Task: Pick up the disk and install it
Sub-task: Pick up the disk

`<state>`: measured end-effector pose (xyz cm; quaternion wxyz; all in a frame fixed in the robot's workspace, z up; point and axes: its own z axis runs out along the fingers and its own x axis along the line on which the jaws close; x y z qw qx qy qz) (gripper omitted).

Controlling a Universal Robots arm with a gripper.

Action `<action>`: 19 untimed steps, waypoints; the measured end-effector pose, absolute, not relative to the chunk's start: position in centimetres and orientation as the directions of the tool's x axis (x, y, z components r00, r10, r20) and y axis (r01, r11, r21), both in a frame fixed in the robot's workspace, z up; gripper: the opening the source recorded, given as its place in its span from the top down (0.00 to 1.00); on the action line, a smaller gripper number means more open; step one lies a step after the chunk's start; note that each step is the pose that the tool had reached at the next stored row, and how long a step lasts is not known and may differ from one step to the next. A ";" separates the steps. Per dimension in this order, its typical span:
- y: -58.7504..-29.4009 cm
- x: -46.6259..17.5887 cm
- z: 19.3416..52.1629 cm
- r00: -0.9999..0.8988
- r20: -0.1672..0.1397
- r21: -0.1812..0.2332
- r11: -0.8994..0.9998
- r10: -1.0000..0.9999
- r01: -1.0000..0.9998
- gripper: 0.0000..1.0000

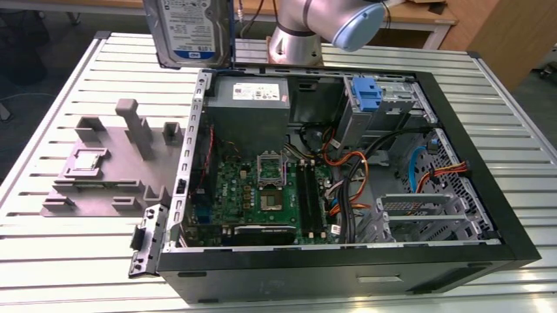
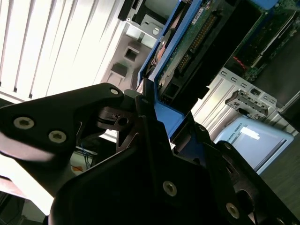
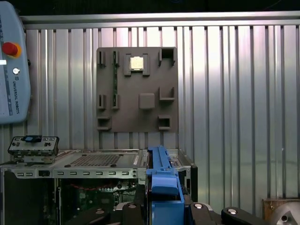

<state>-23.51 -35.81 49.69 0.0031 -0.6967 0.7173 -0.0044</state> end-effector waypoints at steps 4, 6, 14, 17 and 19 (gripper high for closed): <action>-35.8 -22.4 49.7 -0.029 0.002 -0.011 0.029 -1.000 -1.000 0.63; -35.8 -21.8 49.7 -0.029 0.002 -0.011 0.029 -1.000 -1.000 0.63; -35.9 -19.7 49.7 -0.029 0.002 -0.011 0.029 -1.000 -1.000 0.63; -35.9 -19.0 49.7 -0.029 0.002 -0.011 0.029 -1.000 -1.000 0.63; -35.9 -18.6 49.7 -0.029 0.002 -0.011 0.029 -1.000 -1.000 0.63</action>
